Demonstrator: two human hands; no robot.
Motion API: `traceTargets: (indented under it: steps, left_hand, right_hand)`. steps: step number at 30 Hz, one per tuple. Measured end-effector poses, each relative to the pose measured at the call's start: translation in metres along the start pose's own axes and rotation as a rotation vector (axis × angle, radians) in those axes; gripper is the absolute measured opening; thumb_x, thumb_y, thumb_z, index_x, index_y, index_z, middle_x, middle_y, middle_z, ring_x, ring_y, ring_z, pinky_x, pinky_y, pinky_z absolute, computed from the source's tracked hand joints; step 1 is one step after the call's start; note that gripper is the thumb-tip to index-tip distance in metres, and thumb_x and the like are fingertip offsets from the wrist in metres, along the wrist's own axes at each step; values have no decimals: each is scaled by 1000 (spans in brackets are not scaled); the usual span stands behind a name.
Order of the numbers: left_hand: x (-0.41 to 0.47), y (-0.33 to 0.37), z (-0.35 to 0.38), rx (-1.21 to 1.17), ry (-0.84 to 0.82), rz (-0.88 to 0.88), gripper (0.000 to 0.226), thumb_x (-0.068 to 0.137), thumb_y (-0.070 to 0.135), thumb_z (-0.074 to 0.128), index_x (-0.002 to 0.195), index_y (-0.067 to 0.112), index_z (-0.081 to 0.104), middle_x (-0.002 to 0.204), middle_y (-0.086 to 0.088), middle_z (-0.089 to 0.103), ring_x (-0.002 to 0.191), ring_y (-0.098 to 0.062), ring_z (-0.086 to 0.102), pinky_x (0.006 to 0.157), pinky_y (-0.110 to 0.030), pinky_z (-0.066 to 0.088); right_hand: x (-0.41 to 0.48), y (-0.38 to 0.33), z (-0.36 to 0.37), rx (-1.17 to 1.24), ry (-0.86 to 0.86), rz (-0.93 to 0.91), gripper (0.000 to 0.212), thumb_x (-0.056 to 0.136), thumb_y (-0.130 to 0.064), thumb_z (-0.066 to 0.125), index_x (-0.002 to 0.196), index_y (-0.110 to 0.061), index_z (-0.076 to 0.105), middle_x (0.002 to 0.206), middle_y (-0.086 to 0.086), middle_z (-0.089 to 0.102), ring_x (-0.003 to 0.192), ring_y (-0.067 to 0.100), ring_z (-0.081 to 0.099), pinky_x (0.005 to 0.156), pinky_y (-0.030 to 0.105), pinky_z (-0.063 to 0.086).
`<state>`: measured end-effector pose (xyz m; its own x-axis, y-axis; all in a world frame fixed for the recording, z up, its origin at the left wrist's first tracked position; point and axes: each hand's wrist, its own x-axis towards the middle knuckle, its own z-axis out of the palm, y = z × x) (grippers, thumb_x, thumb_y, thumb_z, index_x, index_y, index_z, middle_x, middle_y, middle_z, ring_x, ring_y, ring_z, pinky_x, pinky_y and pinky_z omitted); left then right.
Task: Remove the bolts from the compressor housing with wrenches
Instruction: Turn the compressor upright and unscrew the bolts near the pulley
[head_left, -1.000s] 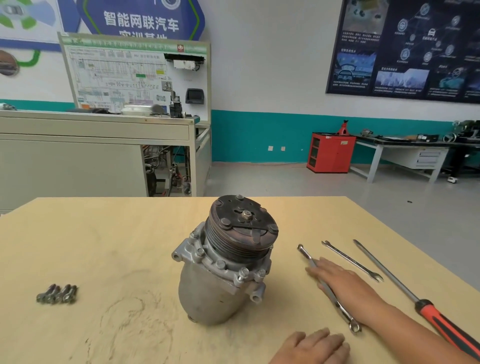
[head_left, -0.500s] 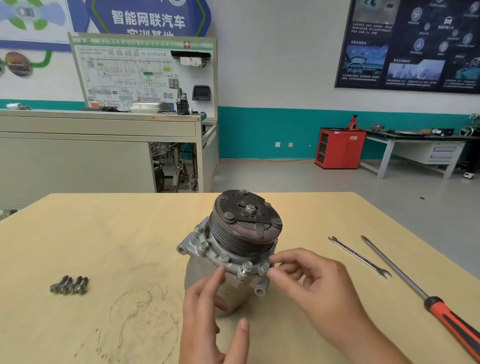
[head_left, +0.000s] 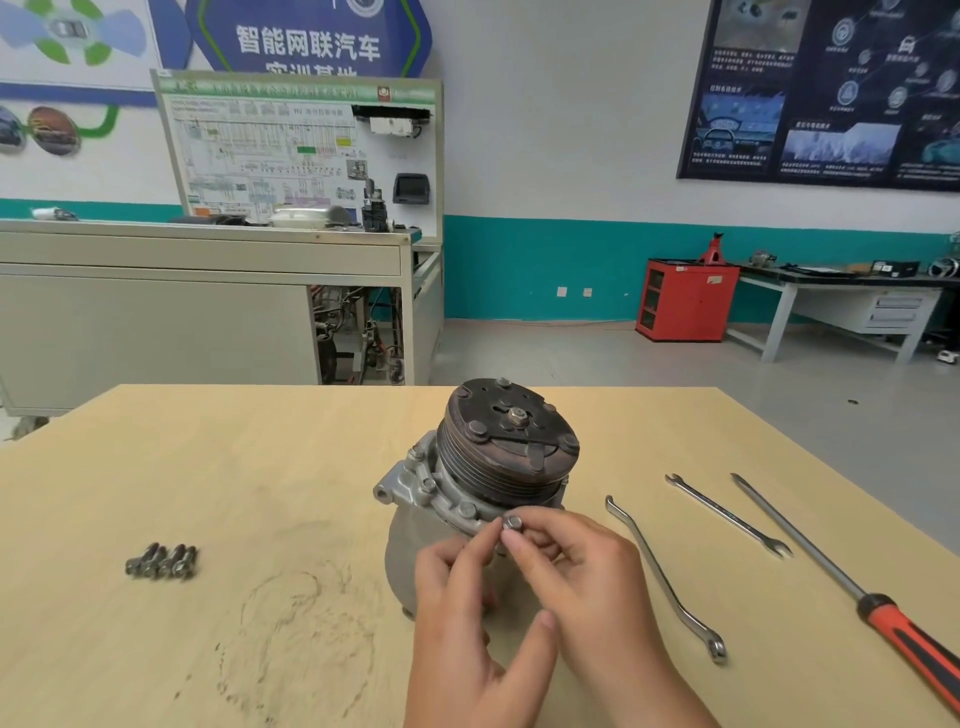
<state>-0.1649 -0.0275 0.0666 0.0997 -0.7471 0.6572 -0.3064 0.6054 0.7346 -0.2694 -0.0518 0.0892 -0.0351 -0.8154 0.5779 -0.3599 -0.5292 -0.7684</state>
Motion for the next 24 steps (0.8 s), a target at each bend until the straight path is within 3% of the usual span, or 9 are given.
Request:
traceTargets:
  steps: [6,8,11,14,16,20,24]
  left_hand:
    - [0,-1,0,-32,2,-39,63,53,48,54,113,29,57,95,-2,47,76,1,51,58,-7,38]
    - [0,-1,-1,-30,15,-52,62,53,48,54,112,31,58,95,-2,47,75,0,52,58,-8,39]
    - [1,1,-1,-22,23,-55,62,53,49,53,112,33,55,96,0,47,75,-1,52,59,-8,39]
    - [1,2,0,-21,7,-54,62,54,48,54,113,32,56,95,-1,48,73,-2,52,58,-8,39]
    - [1,1,-1,-25,27,-66,62,54,48,54,114,32,57,95,-2,48,72,-2,52,58,-8,39]
    - [1,0,1,-31,32,-59,62,53,50,53,113,35,54,91,-2,47,71,-1,50,59,-8,37]
    - [3,14,-1,-126,0,-78,63,54,47,55,116,34,54,89,-4,48,68,-1,50,58,-9,38]
  right_hand:
    - [-3,3,0,-1,24,4,19,82,-24,60,79,-42,66,71,-12,68,69,3,64,64,15,50]
    - [-3,3,-2,88,55,91,15,79,-21,72,73,-34,70,68,-5,68,61,10,63,62,25,54]
    - [0,1,-2,76,81,130,13,68,-19,80,67,-25,69,61,-2,65,52,8,54,55,20,49]
    - [-1,-1,0,69,50,71,10,74,-22,74,71,-30,70,66,-7,68,58,5,58,58,18,49]
    - [-4,1,-2,100,29,86,18,78,-18,69,76,-36,71,69,-8,69,61,7,61,61,17,50]
    - [-5,1,-2,92,73,165,13,71,-17,79,71,-24,68,60,-2,65,51,6,53,53,16,46]
    - [-5,-9,0,139,67,111,18,79,-5,71,78,-22,70,68,-6,69,60,5,62,60,15,49]
